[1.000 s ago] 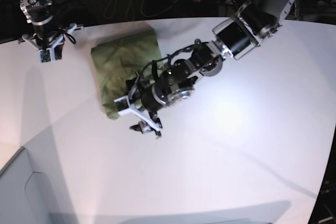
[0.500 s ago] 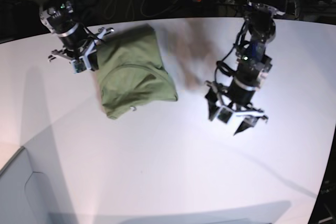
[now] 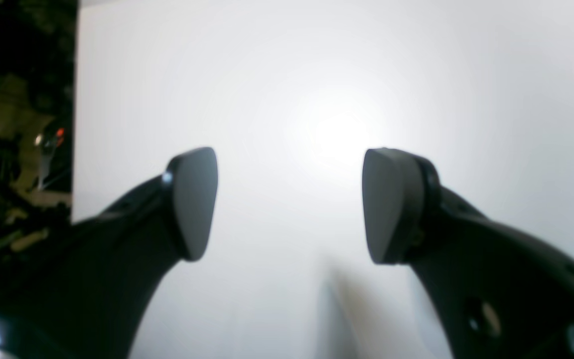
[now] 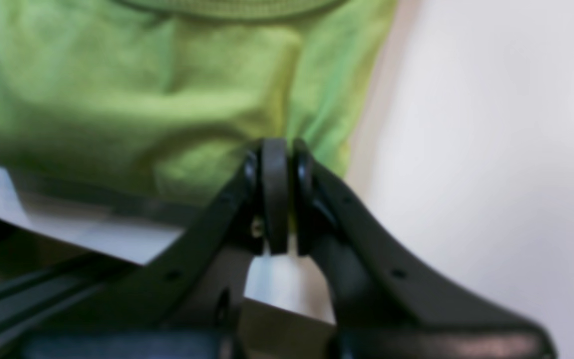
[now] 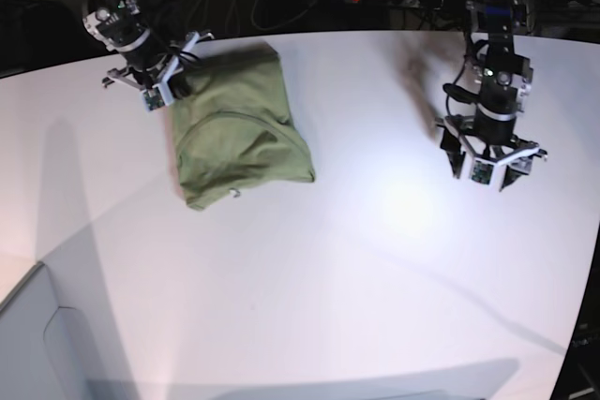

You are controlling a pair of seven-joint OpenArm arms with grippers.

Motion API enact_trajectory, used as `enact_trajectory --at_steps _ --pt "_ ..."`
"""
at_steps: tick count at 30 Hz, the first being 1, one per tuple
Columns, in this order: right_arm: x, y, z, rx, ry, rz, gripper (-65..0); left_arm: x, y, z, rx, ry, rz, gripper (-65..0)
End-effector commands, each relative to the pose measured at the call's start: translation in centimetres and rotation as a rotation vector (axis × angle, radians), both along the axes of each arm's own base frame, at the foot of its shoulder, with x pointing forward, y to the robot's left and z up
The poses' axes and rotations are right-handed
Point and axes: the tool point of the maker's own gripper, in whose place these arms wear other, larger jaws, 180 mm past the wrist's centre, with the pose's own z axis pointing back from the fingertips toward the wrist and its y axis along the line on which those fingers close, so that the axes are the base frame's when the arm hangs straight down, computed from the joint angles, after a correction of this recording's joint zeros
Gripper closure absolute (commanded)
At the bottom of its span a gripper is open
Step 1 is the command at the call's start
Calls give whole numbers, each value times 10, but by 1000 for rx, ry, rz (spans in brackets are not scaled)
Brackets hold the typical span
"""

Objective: Fold the T-shirt properly

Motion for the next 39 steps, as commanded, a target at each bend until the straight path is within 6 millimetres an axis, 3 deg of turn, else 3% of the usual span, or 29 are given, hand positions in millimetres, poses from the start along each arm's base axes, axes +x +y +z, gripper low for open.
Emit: enact_trajectory --at_steps 1,4,7,13,19,21,23,28,30,34,39 --pt "9 2 24 4 -87 14 -1 1 7 15 15 -48 7 -434" --pt "18 16 57 1 -179 59 -1 -11 22 13 29 -32 46 -434" --pt "19 45 66 68 -205 123 -1 -24 33 6 29 -7 78 -434" --pt "6 93 31 190 -101 216 -1 -58 53 -6 -121 10 189 -434" --pt "-12 101 -1 231 5 216 -1 -94 68 -15 -230 40 267 -434" --pt "-18 101 -4 237 22 213 -1 -105 72 -17 -260 45 296 -434" --pt "-19 103 8 246 -19 215 -1 -117 79 -18 -287 46 334 -434" --pt "-17 101 54 268 -175 204 -1 -140 91 -18 -328 45 400 -434" --pt "-14 88 66 264 -212 166 -1 -152 94 -20 -349 54 426 -434" --pt "-8 36 66 184 -232 44 -1 -180 101 -23 -409 52 512 -434" --pt "-5 10 54 141 -213 2 -1 -212 104 -39 -459 81 608 -434"
